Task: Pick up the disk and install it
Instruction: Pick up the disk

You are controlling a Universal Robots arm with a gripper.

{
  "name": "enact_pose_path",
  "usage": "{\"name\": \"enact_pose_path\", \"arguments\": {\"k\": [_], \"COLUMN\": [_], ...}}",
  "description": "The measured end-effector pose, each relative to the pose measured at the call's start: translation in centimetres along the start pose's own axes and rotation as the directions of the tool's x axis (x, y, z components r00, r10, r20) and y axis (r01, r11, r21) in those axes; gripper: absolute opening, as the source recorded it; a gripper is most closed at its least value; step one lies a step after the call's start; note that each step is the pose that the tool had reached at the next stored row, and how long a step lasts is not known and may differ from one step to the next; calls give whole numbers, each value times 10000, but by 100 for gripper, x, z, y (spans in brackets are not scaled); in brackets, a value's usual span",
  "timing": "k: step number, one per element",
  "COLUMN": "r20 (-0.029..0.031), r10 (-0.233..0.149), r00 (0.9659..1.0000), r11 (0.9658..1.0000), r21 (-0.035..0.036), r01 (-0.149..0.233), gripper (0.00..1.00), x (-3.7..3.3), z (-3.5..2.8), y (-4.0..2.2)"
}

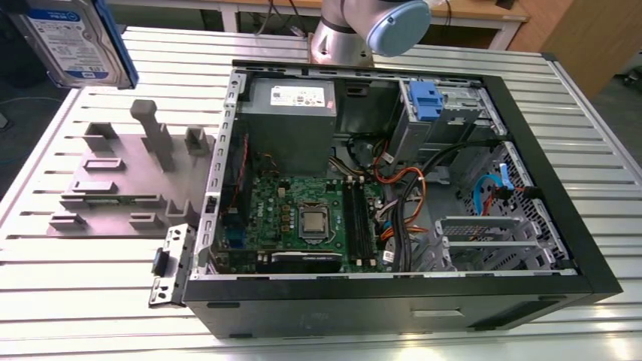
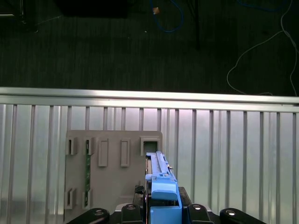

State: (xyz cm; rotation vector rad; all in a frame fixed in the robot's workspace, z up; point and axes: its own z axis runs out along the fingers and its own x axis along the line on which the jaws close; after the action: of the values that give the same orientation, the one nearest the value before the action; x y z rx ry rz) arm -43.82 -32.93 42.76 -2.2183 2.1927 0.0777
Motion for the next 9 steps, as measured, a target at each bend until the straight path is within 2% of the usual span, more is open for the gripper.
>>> {"name": "enact_pose_path", "arguments": {"k": [9], "r20": [0], "r10": [0], "r00": [10000], "r11": [10000], "r21": [-1], "r01": [0], "gripper": [37], "x": [-3], "z": [-54], "y": [1]}}
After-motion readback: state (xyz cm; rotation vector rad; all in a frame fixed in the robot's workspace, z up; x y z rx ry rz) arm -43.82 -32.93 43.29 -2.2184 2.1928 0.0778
